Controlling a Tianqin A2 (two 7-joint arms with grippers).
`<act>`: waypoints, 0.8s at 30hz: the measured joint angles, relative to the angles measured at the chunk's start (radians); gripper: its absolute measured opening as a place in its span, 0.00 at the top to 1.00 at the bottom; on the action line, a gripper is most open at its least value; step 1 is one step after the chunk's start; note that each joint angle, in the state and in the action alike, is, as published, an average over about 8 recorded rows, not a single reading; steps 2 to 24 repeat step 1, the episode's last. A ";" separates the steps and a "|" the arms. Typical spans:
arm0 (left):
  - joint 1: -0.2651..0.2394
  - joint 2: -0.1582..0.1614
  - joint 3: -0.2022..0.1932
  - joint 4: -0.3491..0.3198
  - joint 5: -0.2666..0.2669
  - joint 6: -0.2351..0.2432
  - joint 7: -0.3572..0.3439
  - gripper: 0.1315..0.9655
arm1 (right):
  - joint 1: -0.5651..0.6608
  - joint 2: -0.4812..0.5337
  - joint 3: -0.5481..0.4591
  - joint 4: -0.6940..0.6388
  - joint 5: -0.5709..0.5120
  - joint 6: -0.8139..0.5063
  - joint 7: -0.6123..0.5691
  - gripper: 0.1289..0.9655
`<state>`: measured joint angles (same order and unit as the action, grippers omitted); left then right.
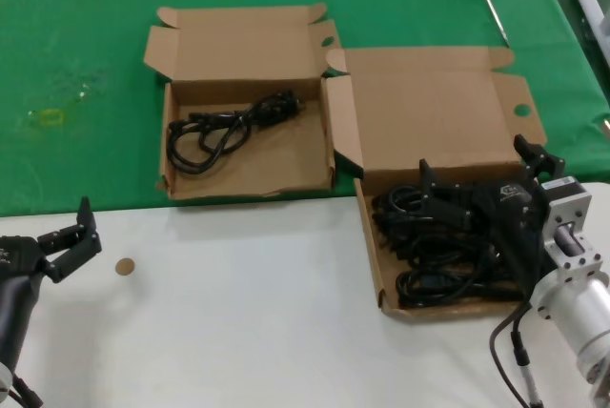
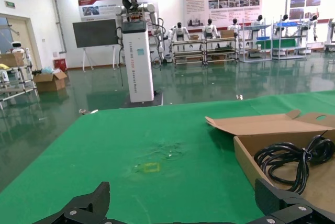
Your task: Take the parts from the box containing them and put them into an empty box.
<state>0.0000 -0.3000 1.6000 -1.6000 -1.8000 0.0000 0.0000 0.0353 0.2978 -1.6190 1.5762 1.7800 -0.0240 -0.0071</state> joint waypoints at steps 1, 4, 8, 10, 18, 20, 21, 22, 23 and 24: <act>0.000 0.000 0.000 0.000 0.000 0.000 0.000 0.00 | 0.000 0.000 0.000 0.000 0.000 0.000 0.000 0.00; 0.000 0.000 0.000 0.000 0.000 0.000 0.000 0.00 | 0.000 0.000 0.000 0.000 0.000 0.000 0.000 0.00; 0.000 0.000 0.000 0.000 0.000 0.000 0.000 0.00 | 0.000 0.000 0.000 0.000 0.000 0.000 0.000 0.00; 0.000 0.000 0.000 0.000 0.000 0.000 0.000 0.00 | 0.000 0.000 0.000 0.000 0.000 0.000 0.000 0.00; 0.000 0.000 0.000 0.000 0.000 0.000 0.000 0.00 | 0.000 0.000 0.000 0.000 0.000 0.000 0.000 0.00; 0.000 0.000 0.000 0.000 0.000 0.000 0.000 0.00 | 0.000 0.000 0.000 0.000 0.000 0.000 0.000 0.00; 0.000 0.000 0.000 0.000 0.000 0.000 0.000 0.00 | 0.000 0.000 0.000 0.000 0.000 0.000 0.000 0.00; 0.000 0.000 0.000 0.000 0.000 0.000 0.000 0.00 | 0.000 0.000 0.000 0.000 0.000 0.000 0.000 0.00; 0.000 0.000 0.000 0.000 0.000 0.000 0.000 0.00 | 0.000 0.000 0.000 0.000 0.000 0.000 0.000 0.00; 0.000 0.000 0.000 0.000 0.000 0.000 0.000 0.00 | 0.000 0.000 0.000 0.000 0.000 0.000 0.000 0.00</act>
